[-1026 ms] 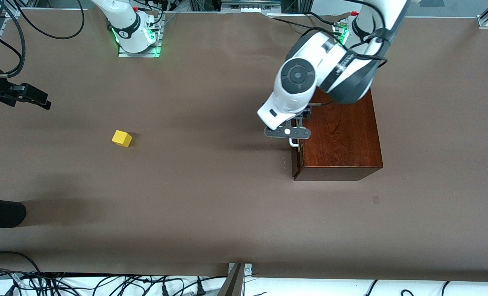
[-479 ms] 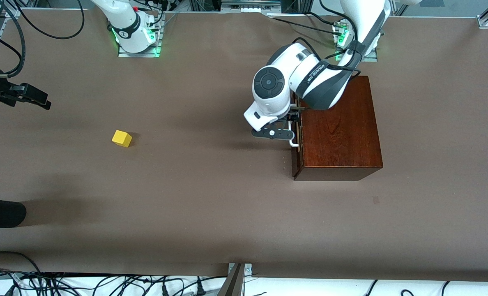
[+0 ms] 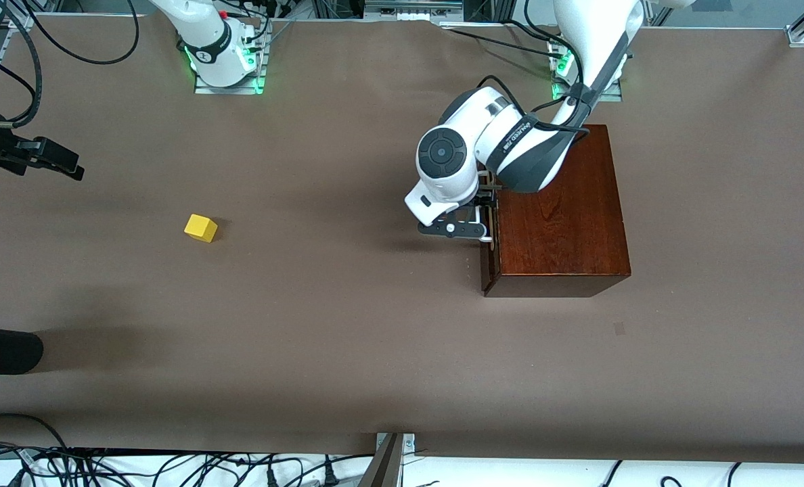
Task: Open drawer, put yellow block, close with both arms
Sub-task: 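Move the left gripper to the white drawer handle of the box, then grasp the white drawer handle with the left gripper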
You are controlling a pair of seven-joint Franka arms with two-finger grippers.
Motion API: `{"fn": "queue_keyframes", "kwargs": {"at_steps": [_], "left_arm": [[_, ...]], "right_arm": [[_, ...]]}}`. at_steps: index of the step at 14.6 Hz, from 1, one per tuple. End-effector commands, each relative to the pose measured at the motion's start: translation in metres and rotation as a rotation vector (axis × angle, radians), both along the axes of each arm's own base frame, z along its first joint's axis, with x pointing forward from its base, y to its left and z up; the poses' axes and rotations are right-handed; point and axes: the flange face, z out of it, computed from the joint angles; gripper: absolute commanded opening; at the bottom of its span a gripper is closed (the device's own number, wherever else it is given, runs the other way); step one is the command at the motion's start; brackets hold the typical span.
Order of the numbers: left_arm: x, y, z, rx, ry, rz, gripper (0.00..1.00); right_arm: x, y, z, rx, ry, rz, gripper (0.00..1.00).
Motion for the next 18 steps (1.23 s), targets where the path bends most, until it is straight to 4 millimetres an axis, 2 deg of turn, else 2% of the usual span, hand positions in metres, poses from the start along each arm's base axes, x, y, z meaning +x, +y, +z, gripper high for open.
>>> {"fn": "queue_keyframes", "kwargs": {"at_steps": [1, 6, 12, 18], "left_arm": [[0.006, -0.001, -0.006, 0.022, -0.020, 0.006, 1.00], [0.002, -0.007, -0.013, 0.043, -0.023, 0.064, 1.00], [0.002, -0.009, -0.009, 0.038, -0.030, 0.060, 1.00], [-0.005, -0.016, -0.021, 0.093, -0.064, 0.029, 1.00]], "right_arm": [[0.000, 0.000, 0.002, -0.010, -0.005, -0.010, 1.00], [0.000, 0.000, 0.003, -0.010, -0.006, -0.010, 1.00], [0.000, 0.000, 0.003, -0.010, -0.008, -0.010, 1.00], [0.000, 0.000, 0.003, -0.010, -0.008, -0.010, 1.00]]}}
